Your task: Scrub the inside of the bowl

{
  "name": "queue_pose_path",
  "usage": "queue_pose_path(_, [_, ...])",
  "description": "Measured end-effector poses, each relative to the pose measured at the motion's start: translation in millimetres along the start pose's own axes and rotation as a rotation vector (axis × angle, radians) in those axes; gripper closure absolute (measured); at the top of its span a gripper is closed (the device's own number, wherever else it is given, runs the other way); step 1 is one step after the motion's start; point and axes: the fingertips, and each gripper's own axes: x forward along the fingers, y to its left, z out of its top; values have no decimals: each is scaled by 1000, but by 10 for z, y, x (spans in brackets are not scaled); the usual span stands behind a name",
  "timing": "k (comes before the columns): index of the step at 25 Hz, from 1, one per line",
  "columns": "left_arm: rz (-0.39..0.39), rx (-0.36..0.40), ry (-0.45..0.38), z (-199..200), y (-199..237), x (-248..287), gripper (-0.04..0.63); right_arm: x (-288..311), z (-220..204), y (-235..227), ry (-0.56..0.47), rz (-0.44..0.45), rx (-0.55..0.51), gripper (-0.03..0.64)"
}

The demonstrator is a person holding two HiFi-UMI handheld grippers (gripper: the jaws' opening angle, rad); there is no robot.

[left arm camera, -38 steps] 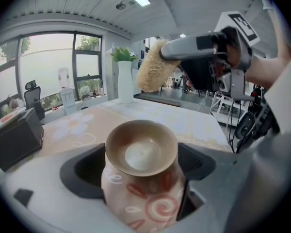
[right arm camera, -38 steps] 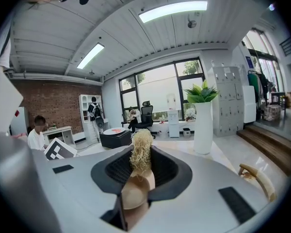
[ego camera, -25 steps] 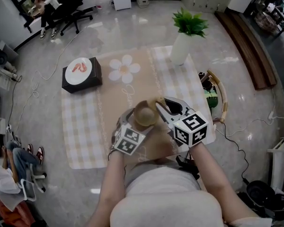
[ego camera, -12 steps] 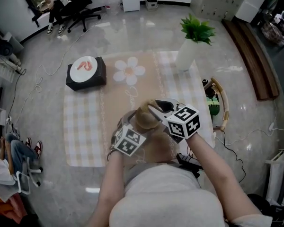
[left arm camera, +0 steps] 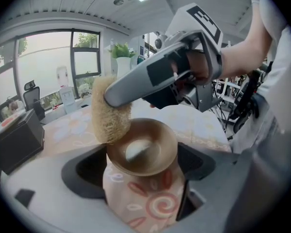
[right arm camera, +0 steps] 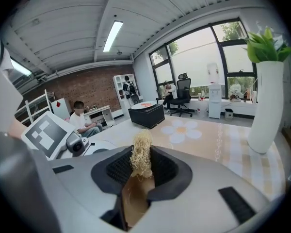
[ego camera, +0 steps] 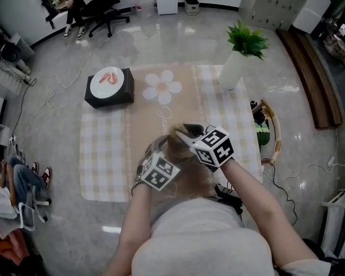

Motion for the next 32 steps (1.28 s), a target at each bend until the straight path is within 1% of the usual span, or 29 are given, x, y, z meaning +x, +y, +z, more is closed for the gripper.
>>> queue_pose_path(5, [1,0,1,2,2,-1,160,23,-4,-29,7,-17,-41,523])
queue_pose_path(14, [-1,0,5,-8,7,-3,160,-67,-22,-152,15,-71,-55,523])
queue_pose_path(23, [-3,3,0,-5,9,-2,160,-248,-78,-317,22,-121,-40,523])
queue_pose_path(32, [-6,2,1,-5,13,-4,160,-461,-208,-398,40,-124,-8,523])
